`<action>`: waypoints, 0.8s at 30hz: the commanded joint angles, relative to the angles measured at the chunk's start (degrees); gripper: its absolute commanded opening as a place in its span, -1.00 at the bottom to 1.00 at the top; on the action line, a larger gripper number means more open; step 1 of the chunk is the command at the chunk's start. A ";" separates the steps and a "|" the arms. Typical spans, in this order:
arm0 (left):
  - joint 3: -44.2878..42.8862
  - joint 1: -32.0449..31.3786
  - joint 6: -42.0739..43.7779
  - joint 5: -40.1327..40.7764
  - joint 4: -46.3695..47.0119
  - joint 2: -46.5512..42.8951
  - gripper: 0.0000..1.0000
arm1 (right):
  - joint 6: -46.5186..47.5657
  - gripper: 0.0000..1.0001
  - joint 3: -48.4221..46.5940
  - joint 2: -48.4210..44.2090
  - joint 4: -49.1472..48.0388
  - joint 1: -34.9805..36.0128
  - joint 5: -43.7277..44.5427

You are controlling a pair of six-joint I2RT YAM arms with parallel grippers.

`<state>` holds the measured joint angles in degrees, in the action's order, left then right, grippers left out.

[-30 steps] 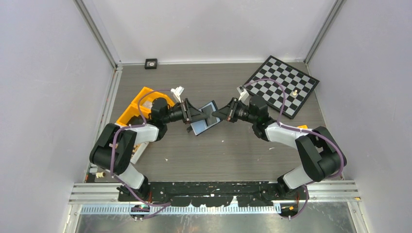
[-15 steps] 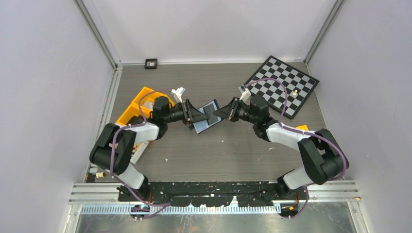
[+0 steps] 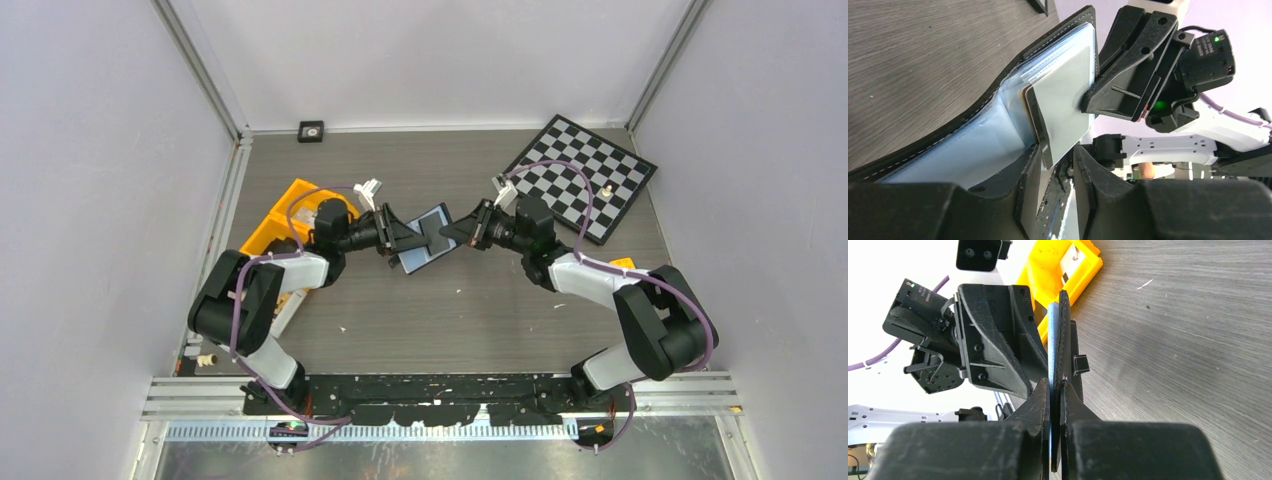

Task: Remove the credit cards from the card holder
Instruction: Remove the credit card from the card holder.

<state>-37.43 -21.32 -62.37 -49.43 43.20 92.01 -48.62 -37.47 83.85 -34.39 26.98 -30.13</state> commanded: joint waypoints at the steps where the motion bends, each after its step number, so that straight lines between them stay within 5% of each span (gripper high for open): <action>1: -1.18 -0.83 -5.61 -4.61 12.39 0.68 -0.46 | -0.85 -0.98 -0.84 -1.41 -6.14 0.55 -2.13; 5: -0.72 -0.78 -7.30 -5.07 16.72 -0.01 -0.69 | -1.62 -0.78 -0.95 -0.27 -7.09 0.59 -2.38; 10: 0.50 0.31 -7.75 -4.27 18.94 -0.51 -0.99 | -2.52 -0.77 -1.35 1.27 -7.73 0.59 -3.26; 16: 1.44 1.51 -9.97 -3.83 22.78 0.83 -1.00 | -4.01 -0.87 -2.06 2.97 -9.46 0.59 -5.01; 21: 1.85 2.07 -10.65 -3.40 23.12 1.59 -1.00 | -3.84 -0.63 -1.64 2.38 -9.31 0.56 -4.42; 24: 1.42 2.07 -8.43 -2.95 18.47 1.02 -1.00 | -3.79 -0.65 -1.91 2.60 -9.25 0.56 -4.88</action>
<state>-34.98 -18.72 -71.61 -51.29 58.35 94.06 -52.66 -38.04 86.00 -42.44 26.15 -32.32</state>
